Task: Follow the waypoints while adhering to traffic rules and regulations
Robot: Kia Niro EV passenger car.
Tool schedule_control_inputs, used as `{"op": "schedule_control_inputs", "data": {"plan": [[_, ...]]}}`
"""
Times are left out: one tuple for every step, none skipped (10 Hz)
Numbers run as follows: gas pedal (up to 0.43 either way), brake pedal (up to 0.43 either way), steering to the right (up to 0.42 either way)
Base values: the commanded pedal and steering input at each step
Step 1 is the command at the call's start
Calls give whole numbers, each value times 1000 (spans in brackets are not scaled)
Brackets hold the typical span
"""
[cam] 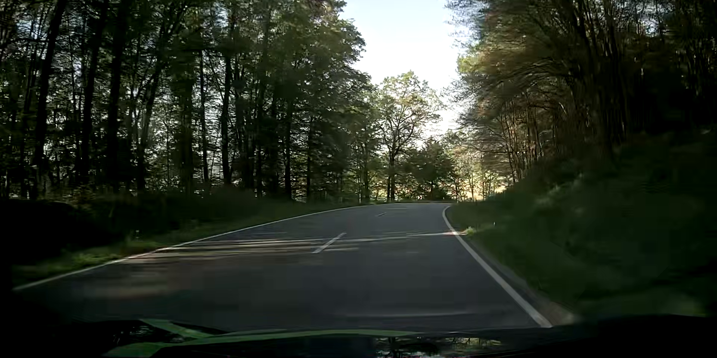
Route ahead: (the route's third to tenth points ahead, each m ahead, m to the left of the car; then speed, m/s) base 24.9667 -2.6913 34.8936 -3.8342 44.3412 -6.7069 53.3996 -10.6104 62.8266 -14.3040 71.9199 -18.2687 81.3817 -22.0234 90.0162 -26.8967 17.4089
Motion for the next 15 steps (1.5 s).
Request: {"op": "schedule_control_inputs", "data": {"plan": [[110, 0, 26], [110, 0, 27], [110, 0, 27], [110, 0, 27], [98, 0, 27], [98, 0, 27], [98, 0, 27], [87, 0, 27], [87, 0, 27], [87, 0, 27], [87, 0, 27], [87, 0, 27], [87, 0, 26], [87, 0, 26], [87, 0, 27]]}}
